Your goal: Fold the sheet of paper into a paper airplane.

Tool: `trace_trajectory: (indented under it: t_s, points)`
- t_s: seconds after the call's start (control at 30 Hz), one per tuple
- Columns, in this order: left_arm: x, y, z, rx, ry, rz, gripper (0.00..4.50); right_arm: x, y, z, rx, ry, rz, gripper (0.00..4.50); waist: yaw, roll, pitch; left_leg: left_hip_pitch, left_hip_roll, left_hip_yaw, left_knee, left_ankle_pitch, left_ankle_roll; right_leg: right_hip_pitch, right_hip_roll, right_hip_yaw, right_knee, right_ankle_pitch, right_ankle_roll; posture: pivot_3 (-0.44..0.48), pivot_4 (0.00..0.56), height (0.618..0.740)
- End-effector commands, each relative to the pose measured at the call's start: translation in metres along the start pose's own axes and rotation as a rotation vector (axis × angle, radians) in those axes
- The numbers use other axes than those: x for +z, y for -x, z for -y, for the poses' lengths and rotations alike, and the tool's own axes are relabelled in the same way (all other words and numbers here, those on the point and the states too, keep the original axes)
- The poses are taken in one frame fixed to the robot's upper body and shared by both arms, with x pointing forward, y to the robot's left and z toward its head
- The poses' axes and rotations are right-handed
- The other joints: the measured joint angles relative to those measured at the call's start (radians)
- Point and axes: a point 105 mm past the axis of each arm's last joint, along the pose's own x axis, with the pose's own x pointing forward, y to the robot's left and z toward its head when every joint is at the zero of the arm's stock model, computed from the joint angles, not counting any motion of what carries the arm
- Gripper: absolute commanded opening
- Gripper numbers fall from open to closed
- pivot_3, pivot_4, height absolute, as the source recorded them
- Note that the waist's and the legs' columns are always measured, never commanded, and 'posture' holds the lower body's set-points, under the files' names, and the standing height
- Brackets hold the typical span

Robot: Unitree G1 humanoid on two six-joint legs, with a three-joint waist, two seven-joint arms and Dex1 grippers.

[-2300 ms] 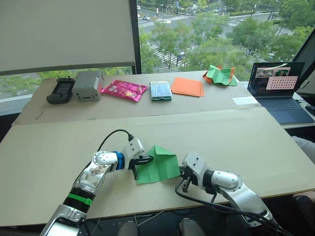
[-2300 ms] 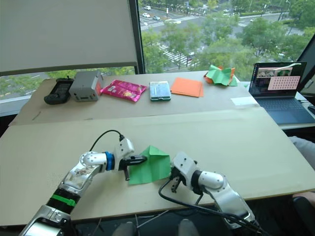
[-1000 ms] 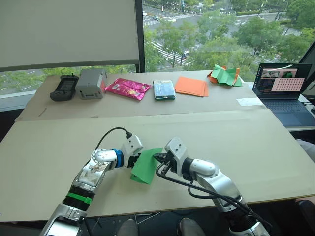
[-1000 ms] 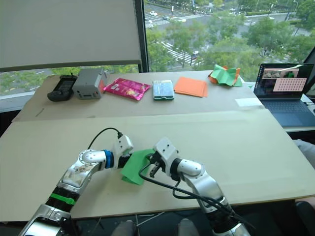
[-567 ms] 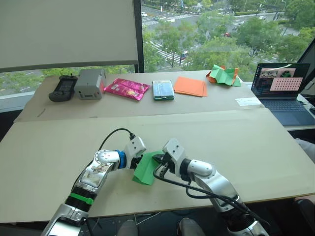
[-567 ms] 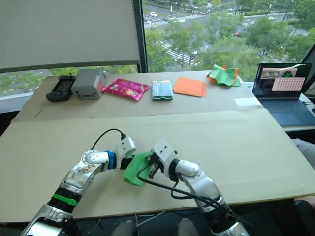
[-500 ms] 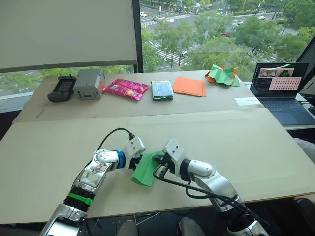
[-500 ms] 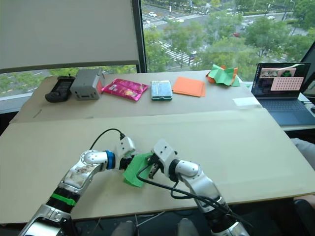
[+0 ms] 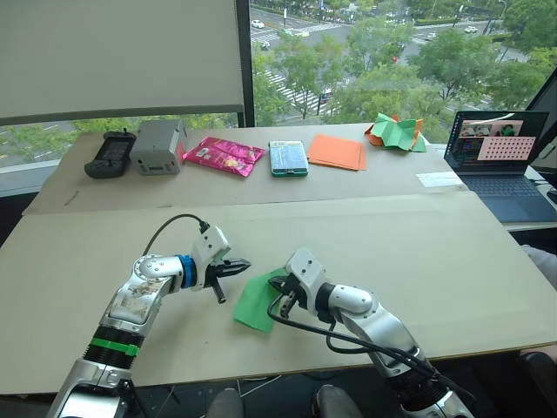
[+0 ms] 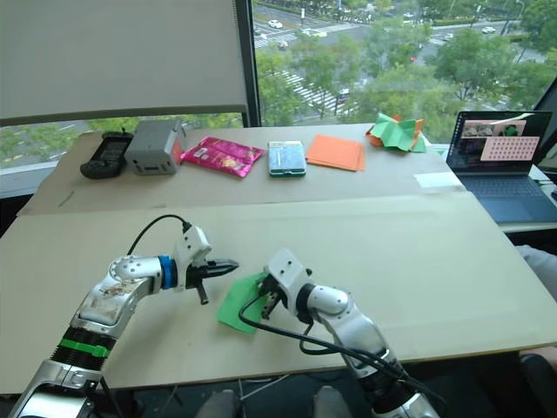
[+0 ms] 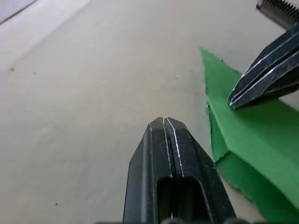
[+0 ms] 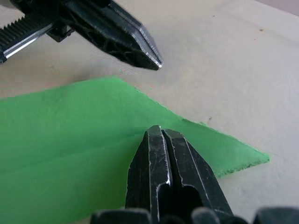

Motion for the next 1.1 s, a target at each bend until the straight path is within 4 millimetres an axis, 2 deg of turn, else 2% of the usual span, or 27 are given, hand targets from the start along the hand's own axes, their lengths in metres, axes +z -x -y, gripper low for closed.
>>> trace_trajectory:
  t_s: [0.03, 0.3, 0.53, 0.73, 0.9, 1.1]
  points:
    - [0.016, 0.0, 0.007, -0.042, -0.016, 0.059, 0.05, 0.005, -0.002, -0.003, 0.006, 0.008, 0.017, 0.0, -0.002, 0.0, 0.0, 0.0, 0.0, 0.0, 0.0, 0.0, 0.0, 0.001, 0.0, 0.0, 0.0, 0.0, 0.0, 0.0, 0.15, 0.706]
    - [-0.013, -0.004, 0.018, -0.076, -0.012, -0.036, 0.05, 0.004, -0.001, -0.002, -0.005, 0.002, 0.014, 0.0, -0.005, 0.0, 0.0, 0.0, 0.0, 0.0, 0.0, 0.0, 0.001, 0.002, 0.0, 0.0, 0.0, 0.0, 0.0, 0.0, 0.15, 0.706]
    - [-0.026, -0.012, 0.02, -0.077, -0.046, -0.098, 0.05, 0.005, 0.001, -0.001, -0.013, -0.005, 0.017, 0.0, -0.001, 0.0, 0.0, 0.0, 0.0, 0.0, 0.0, -0.001, -0.001, -0.001, 0.0, 0.0, 0.0, 0.0, 0.0, 0.0, 0.15, 0.706]
    - [-0.027, -0.019, 0.02, -0.086, -0.059, -0.1, 0.05, 0.009, 0.005, 0.002, -0.03, -0.013, 0.037, 0.0, 0.0, 0.0, 0.0, 0.0, 0.0, 0.0, 0.0, 0.0, -0.001, -0.001, 0.0, 0.0, 0.0, 0.0, 0.0, 0.0, 0.15, 0.706]
    - [-0.028, -0.027, 0.028, -0.122, -0.08, -0.112, 0.05, -0.002, 0.009, 0.023, -0.109, -0.007, -0.013, 0.0, 0.002, 0.0, 0.0, 0.0, 0.0, 0.0, 0.001, 0.0, 0.0, 0.0, 0.0, 0.0, 0.0, 0.0, 0.0, 0.0, 0.15, 0.706]
    - [-0.033, -0.029, 0.035, -0.151, -0.109, -0.138, 0.05, -0.02, 0.009, 0.033, -0.14, -0.013, -0.085, 0.0, 0.001, 0.0, 0.0, 0.001, 0.0, 0.0, 0.001, 0.0, 0.0, 0.002, 0.0, 0.0, 0.0, 0.0, 0.0, 0.0, 0.15, 0.706]
